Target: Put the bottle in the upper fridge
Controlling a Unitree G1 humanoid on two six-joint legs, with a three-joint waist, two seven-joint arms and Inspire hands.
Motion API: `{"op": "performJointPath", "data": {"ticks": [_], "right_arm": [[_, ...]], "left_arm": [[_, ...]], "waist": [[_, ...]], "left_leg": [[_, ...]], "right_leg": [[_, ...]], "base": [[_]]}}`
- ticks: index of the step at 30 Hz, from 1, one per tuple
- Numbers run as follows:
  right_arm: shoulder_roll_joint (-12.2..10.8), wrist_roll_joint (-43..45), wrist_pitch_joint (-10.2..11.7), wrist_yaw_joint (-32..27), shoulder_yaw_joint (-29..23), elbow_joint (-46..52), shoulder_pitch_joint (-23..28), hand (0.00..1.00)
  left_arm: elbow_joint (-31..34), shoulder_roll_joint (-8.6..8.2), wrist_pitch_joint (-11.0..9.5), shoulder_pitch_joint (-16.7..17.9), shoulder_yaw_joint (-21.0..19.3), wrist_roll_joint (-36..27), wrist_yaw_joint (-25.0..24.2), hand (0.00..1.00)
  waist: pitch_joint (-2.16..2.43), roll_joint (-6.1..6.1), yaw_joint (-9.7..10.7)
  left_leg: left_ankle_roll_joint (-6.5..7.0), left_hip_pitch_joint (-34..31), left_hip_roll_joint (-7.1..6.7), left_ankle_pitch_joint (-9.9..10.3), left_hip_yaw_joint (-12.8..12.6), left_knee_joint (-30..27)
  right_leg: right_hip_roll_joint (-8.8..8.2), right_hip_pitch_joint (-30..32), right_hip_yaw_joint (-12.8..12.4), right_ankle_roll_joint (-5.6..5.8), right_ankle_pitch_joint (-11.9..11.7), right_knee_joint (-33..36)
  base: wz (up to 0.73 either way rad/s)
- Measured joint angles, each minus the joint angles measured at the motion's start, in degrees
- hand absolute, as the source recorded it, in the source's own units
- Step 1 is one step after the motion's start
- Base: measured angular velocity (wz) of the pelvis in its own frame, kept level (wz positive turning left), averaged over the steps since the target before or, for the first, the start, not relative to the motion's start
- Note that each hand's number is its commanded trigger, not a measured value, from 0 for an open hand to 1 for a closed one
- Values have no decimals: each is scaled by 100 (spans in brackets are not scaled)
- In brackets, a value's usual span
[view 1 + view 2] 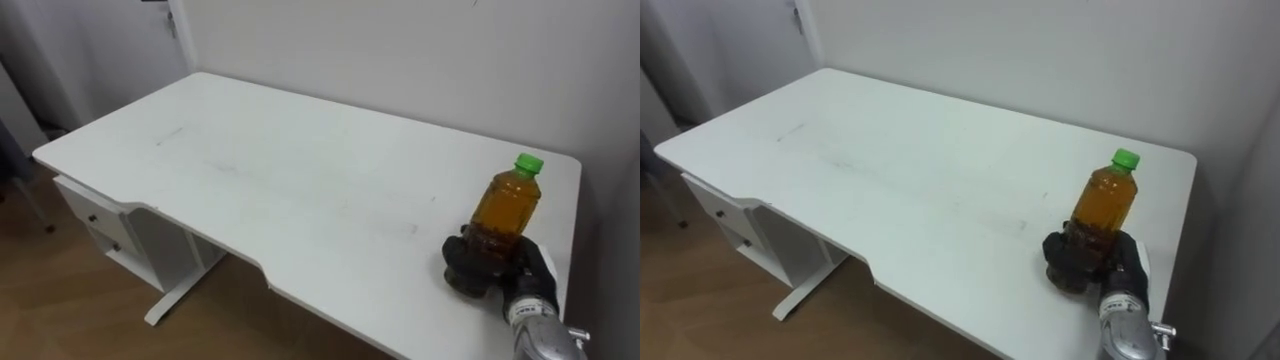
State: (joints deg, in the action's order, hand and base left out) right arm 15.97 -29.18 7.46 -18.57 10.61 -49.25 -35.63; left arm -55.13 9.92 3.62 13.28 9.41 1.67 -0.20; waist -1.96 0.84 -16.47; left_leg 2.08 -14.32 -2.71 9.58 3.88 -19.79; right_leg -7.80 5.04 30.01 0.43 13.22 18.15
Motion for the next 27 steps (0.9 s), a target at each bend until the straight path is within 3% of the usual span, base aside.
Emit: {"op": "performJointPath", "data": {"ticks": [7,10,16,20,23,27], "right_arm": [[0,74,-74,87,-2,28,0,100],[4,76,-153,117,77,218,1,100],[29,525,-252,110,346,1232,46,100],[21,521,-254,126,400,2459,656,100],[22,608,-253,251,400,3237,1087,100],[13,749,-320,386,399,3717,1289,100]], "left_arm": [[-2,5,-58,33,-28,-276,-2,0],[-1,23,-186,78,-28,-363,-17,0],[-1,82,-240,178,-43,-336,-41,0],[0,200,-248,241,-281,-314,-25,0],[1,199,-255,273,-430,-312,1,0],[-1,200,-259,359,-557,-254,6,0]], "waist": [[-8,-44,12],[3,-78,25],[35,-141,68],[107,-261,187],[111,-269,260],[117,-235,337]], "left_leg": [[1,4,10,0,-49,-3],[2,0,13,0,-93,15],[2,198,43,-1,-217,157],[2,482,38,-1,-219,254],[2,685,35,0,-243,306],[2,938,101,2,-379,503]], "right_leg": [[-7,29,-29,-2,3,7],[-29,92,-68,-6,16,58],[0,33,-266,-6,16,46],[29,-326,-187,17,3,-161],[67,-546,-201,51,-22,-272],[187,-697,-465,44,-116,-404]], "base": [[-2],[-10],[-11],[5],[0],[-22]]}}
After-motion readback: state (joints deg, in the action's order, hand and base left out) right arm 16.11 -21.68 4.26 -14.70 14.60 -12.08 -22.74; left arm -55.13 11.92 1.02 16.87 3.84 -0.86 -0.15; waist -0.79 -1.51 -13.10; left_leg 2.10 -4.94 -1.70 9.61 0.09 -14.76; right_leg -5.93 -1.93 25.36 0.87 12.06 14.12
